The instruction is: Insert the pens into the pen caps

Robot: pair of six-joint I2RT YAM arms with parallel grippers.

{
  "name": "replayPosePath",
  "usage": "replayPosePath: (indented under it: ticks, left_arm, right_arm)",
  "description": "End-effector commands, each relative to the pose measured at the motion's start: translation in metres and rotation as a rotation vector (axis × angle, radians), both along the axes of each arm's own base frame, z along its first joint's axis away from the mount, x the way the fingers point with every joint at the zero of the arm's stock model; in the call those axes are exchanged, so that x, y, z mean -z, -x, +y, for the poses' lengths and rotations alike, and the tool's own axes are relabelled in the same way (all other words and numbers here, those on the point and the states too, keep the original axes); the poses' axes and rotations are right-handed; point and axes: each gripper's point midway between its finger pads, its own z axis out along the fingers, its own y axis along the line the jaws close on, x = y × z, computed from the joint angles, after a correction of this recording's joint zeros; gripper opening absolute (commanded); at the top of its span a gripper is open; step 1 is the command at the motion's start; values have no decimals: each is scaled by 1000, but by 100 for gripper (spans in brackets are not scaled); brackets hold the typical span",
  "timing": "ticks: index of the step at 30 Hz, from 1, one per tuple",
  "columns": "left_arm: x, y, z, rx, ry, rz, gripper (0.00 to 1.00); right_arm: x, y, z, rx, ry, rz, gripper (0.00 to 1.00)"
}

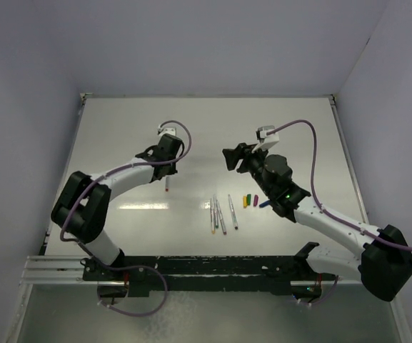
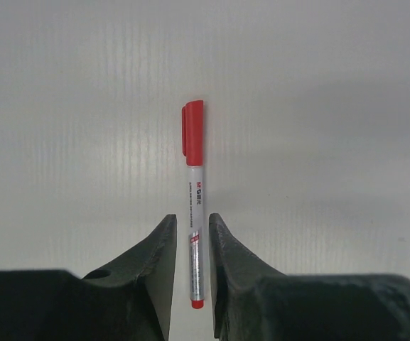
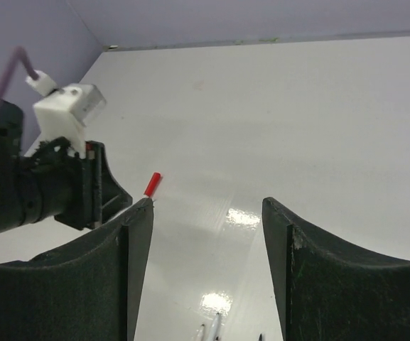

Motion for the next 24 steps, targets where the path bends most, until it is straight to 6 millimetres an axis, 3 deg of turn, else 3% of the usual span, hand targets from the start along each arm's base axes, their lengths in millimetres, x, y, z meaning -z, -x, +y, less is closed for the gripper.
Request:
replayPosePath:
  ticks: [1,6,15,24]
  left_arm:
    - [-65,-12,-8,21,94,-151,27]
    - [-71,15,-30,122,186,-117,27]
    - [-45,94,-110,383,252,16,31]
    - [-32,118,-143,518,264,41,35]
  right_arm:
    - [-5,-5,-16,84,10,-20,65]
    - [12,-5,-34,164,46,22,66]
    - [38,-1,-53,243,55,87,67]
    - [54,7,-61,264,50,134,64]
